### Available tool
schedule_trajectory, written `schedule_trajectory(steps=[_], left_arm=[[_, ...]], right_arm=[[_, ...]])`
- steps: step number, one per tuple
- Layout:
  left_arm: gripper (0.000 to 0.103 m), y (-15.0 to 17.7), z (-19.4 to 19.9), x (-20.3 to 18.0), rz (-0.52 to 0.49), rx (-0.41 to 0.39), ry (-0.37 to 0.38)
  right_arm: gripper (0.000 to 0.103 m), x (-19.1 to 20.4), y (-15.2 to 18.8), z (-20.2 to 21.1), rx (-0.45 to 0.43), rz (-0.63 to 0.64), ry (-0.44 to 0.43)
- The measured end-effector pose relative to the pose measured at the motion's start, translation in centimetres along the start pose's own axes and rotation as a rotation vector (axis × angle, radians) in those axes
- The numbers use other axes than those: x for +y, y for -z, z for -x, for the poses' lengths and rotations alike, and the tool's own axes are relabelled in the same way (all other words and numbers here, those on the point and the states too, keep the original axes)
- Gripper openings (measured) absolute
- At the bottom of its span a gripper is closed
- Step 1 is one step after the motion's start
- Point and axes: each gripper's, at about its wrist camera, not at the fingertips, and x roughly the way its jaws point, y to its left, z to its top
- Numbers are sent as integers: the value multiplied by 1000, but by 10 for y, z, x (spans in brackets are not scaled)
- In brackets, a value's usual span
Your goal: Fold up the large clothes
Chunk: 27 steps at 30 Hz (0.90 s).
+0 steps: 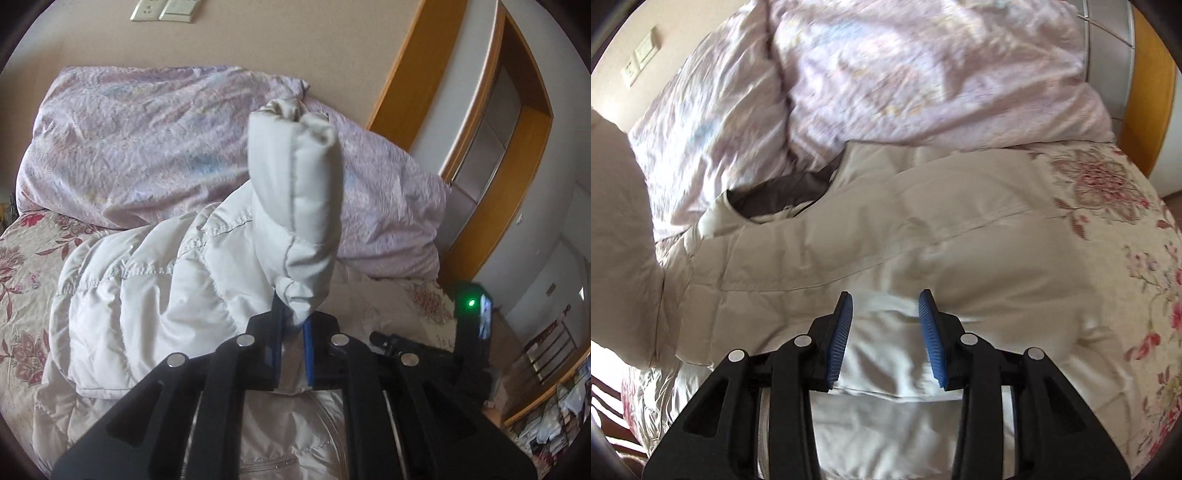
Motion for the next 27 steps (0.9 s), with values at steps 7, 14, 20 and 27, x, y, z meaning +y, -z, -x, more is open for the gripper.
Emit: schedule_trajectory(steps=[7, 14, 20, 27], left_arm=[[28, 44, -63, -17, -57, 210, -31], [82, 33, -24, 1, -50, 154, -28], [82, 11, -1, 52, -74, 91, -254], [82, 15, -19, 88, -116, 141, -371]], right_arm=[[40, -22, -2, 11, -33, -32, 26], [39, -1, -1, 42, -143, 37, -106], [28, 52, 4, 34, -99, 190, -298], [26, 87, 11, 2, -76, 280, -260]])
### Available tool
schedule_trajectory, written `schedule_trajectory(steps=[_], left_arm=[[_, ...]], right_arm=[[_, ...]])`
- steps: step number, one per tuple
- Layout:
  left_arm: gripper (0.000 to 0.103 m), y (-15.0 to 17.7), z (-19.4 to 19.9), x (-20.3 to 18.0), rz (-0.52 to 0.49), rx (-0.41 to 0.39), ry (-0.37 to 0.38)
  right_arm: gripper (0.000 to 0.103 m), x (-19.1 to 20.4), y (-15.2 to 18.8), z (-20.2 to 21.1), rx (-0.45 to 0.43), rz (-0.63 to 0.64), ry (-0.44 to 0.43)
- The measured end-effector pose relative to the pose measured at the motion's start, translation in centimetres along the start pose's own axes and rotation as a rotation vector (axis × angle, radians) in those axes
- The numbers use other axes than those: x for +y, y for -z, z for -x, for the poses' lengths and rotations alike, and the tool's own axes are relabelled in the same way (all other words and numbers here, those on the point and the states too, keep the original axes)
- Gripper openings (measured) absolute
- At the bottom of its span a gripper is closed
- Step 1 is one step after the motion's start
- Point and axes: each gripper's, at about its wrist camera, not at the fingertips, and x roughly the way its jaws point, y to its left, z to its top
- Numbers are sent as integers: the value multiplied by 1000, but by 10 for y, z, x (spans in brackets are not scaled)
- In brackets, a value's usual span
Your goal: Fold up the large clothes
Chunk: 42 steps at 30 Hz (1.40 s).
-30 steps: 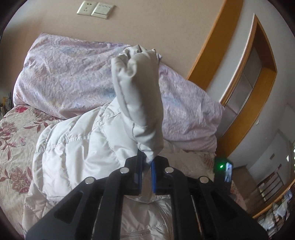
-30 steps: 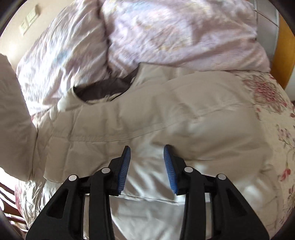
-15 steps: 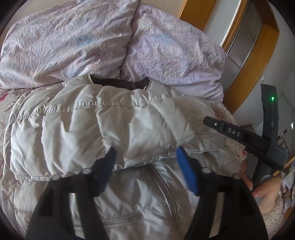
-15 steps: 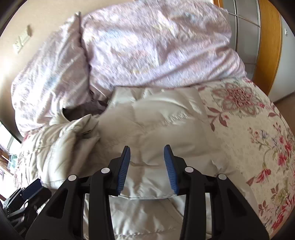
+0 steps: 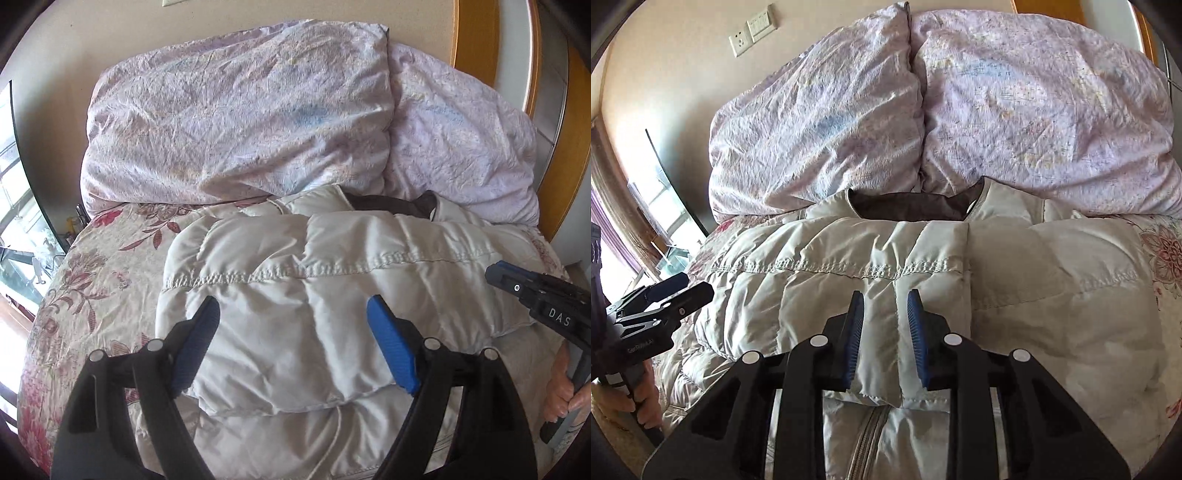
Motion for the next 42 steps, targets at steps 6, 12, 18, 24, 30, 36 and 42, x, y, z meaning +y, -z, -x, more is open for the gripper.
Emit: schedule_trajectory(steps=[6, 12, 18, 24, 30, 36, 42], left_arm=[[82, 7, -34, 3, -27, 65, -27], [83, 11, -56, 12, -11, 84, -59], [89, 14, -75, 23, 34, 111, -42], [92, 17, -89, 30, 80, 139, -11], [94, 17, -88, 34, 98, 139, 25], [94, 26, -20, 61, 177, 127, 219], [94, 68, 48, 122, 232, 127, 336]], right_arm=[[24, -1, 10, -38, 93, 33, 55], [22, -11, 14, -57, 151, 17, 48], [19, -27, 19, -63, 130, -42, -19], [17, -38, 22, -65, 114, -97, -83], [17, -56, 21, -65, 129, -214, -187], [46, -101, 10, 4, 157, -419, -258], [90, -154, 30, 119, 116, -390, -159]])
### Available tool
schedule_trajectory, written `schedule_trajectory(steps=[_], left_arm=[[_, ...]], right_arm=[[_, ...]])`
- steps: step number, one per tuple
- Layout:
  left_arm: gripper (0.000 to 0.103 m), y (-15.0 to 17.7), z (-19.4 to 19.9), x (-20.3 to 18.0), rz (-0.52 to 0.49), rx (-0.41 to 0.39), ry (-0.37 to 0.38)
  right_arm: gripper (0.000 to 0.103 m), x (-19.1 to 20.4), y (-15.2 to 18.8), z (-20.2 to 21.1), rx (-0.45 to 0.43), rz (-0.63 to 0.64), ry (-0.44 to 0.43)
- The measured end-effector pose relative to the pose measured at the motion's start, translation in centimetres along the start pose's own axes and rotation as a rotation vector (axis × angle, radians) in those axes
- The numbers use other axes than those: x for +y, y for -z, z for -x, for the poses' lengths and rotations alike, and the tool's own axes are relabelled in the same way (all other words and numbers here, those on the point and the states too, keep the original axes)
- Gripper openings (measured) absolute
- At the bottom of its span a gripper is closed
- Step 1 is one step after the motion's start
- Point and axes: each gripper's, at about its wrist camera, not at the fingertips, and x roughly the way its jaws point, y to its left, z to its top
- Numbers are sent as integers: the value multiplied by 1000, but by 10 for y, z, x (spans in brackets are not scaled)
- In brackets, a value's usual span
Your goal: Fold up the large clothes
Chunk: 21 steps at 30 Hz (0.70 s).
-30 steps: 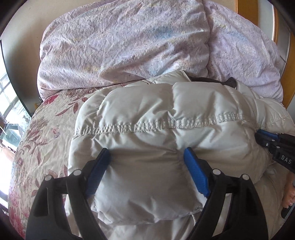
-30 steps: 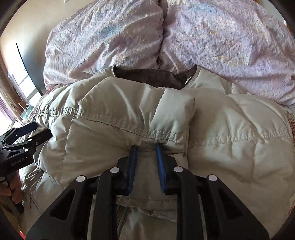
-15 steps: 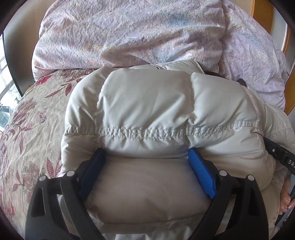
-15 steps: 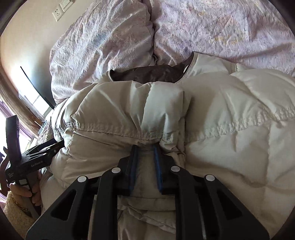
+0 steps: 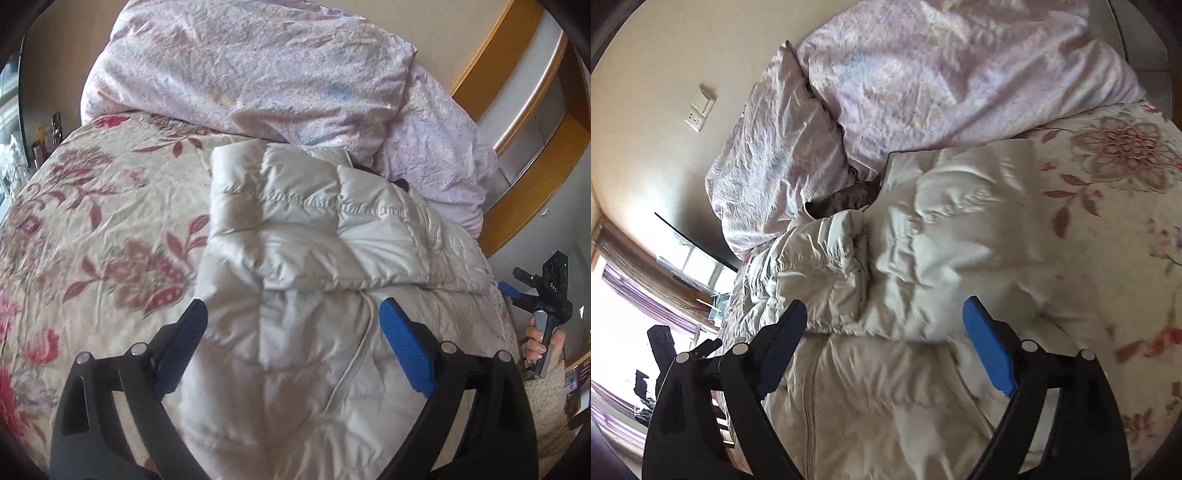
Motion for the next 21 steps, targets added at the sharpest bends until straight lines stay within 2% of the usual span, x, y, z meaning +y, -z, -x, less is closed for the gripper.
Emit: schedule_trajectory(steps=[6, 11, 15, 17, 21], left_arm=[[93, 44, 25, 47, 117, 55, 70], [92, 71, 32, 66, 193, 71, 170], [89, 87, 33, 72, 222, 72, 197], [85, 95, 30, 73, 236, 86, 217], [82, 105, 30, 69, 243, 83, 265]], right_arm=[[90, -65, 41, 56, 79, -92, 73], [90, -103, 79, 77, 109, -172, 56], [90, -115, 102, 79, 132, -189, 13], [90, -116, 110, 76, 144, -182, -14], [90, -113, 121, 67, 180, -155, -42]])
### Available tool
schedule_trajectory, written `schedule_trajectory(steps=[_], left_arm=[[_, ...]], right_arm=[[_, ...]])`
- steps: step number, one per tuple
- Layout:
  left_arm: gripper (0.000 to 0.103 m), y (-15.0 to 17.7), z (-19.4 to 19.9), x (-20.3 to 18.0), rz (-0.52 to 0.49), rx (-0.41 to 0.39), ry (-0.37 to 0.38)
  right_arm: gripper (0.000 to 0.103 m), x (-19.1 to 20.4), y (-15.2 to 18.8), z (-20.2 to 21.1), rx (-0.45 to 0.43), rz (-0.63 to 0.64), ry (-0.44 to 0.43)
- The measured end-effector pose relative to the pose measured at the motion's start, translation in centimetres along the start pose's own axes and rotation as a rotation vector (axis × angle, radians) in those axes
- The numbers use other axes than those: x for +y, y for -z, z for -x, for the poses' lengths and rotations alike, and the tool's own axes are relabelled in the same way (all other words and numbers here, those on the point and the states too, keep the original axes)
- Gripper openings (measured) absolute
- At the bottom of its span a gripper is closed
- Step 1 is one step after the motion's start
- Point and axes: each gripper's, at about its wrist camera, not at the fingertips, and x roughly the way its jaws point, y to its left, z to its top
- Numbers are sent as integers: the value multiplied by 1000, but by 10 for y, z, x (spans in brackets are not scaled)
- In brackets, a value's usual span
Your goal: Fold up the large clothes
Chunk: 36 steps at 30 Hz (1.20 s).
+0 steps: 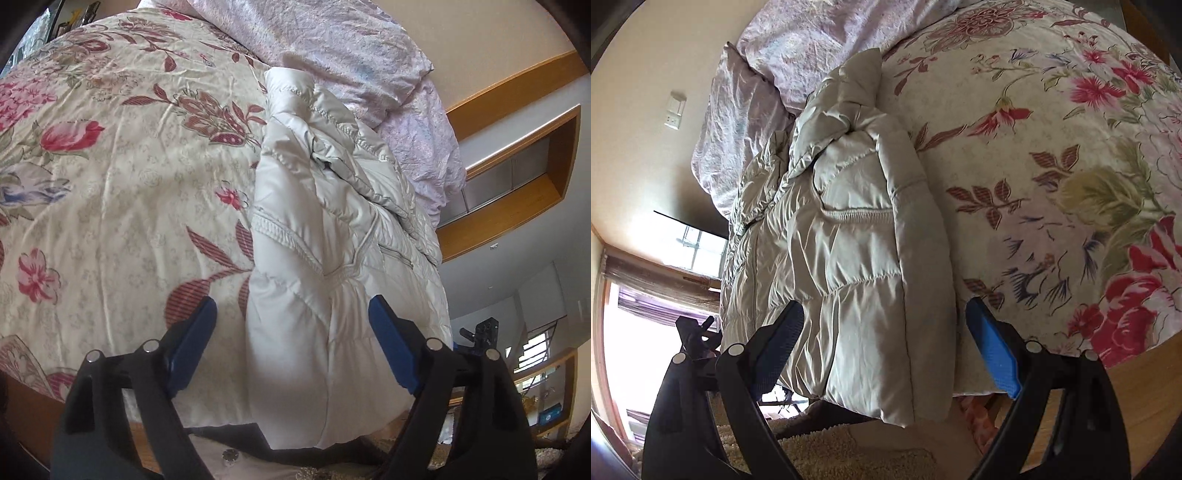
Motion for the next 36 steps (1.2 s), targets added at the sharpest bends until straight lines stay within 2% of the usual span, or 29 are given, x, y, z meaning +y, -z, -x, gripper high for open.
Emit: schedule_trajectory(steps=[3, 7, 11, 13, 18, 21, 26, 31, 34, 36], left_arm=[[82, 9, -3, -5, -13, 1, 24], [76, 19, -9, -14, -31, 18, 44], [76, 29, -9, -16, -21, 9, 84], [75, 33, -9, -14, 9, 7, 124], [64, 46, -6, -5, 46, 0, 145], [60, 47, -4, -6, 36, 9, 120], [59, 47, -7, -24, -80, 49, 18], [57, 50, -10, -27, -96, 72, 4], [53, 49, -12, -30, -122, 87, -18], [45, 47, -12, -28, -123, 94, -39]], right_arm=[[91, 1, 5, -5, 1, 17, -15], [91, 2, 11, -8, 0, 19, -71], [90, 3, 18, -10, -9, 24, -129], [87, -1, 21, -10, -22, 8, -166], [63, -14, 24, -3, -54, -30, -193], [59, -18, 22, -4, -47, -61, -185], [59, -5, 17, -12, -52, 30, -134], [57, 2, 27, -17, -4, 90, -179], [45, 1, 30, -21, 5, 74, -202], [34, 2, 33, -23, -1, 74, -215]])
